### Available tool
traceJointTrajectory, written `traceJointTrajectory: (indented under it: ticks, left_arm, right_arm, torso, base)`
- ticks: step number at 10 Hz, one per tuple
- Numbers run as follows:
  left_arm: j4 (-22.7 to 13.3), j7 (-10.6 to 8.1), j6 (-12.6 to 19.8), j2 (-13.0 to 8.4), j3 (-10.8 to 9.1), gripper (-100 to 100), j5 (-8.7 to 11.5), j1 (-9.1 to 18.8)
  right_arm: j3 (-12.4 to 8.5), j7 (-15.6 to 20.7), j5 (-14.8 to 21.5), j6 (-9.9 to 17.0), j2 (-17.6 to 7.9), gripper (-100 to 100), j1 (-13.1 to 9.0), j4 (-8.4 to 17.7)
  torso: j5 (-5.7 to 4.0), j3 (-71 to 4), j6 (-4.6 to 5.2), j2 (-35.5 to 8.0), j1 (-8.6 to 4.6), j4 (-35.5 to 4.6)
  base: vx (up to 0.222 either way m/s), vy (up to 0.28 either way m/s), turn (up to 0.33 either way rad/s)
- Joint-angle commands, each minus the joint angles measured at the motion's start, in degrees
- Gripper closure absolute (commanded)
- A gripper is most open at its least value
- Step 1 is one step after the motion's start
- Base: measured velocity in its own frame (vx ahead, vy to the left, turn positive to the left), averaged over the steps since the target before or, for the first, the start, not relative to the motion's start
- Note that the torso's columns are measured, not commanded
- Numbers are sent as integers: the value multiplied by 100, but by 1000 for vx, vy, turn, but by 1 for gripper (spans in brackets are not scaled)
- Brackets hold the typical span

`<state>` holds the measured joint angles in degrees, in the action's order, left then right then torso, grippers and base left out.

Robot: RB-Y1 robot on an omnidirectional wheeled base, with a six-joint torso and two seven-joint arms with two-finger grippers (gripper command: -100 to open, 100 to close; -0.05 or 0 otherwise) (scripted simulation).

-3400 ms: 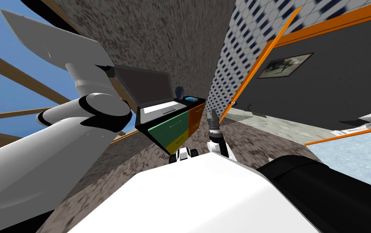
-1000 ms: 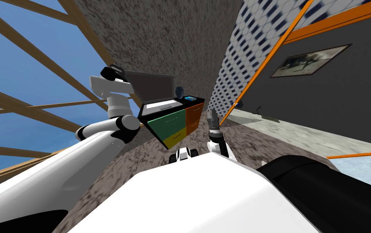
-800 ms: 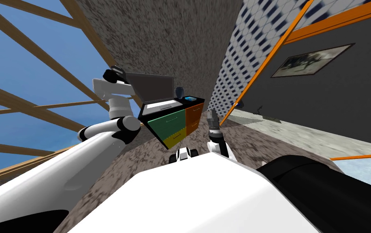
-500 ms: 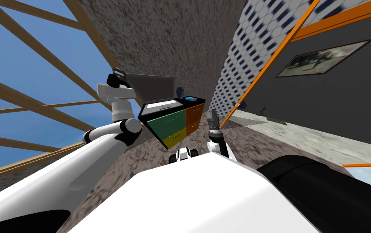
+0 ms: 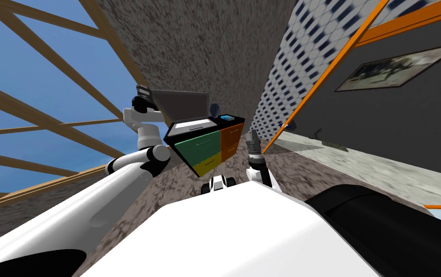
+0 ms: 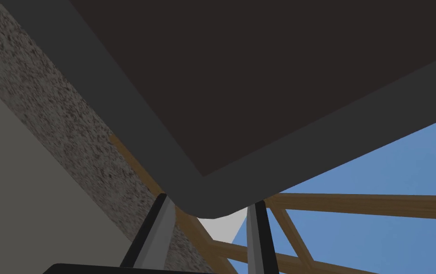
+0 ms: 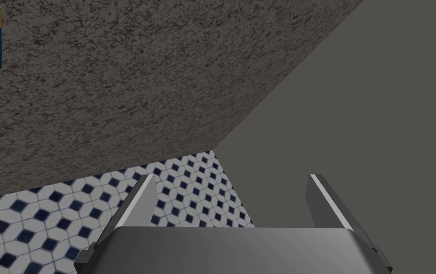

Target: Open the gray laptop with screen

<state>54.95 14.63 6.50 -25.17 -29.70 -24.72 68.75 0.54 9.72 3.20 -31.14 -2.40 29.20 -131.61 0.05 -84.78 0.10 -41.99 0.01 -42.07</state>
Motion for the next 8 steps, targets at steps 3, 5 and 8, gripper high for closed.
traceJointTrajectory:
  ticks: [3,5,8]
  left_arm:
    - [196,-69,-790,131,-69,100,126,-510]
    - [286,-100,-1065,192,-110,100,175,-736]
    - [377,-130,-1595,253,-151,100,223,-962]
  right_arm:
    - [0,0,0,0,0,0,0,0]
    - [0,0,0,0,0,0,0,0]
    - [0,0,0,0,0,0,0,0]
  torso:
    - [4,-1,0,1,4,4]
    - [-4,0,7,0,4,-4]
    - [4,7,-5,-6,-4,3]
  base:
    - [7,-63,67]
    - [7,-29,31]
    - [8,-60,70]
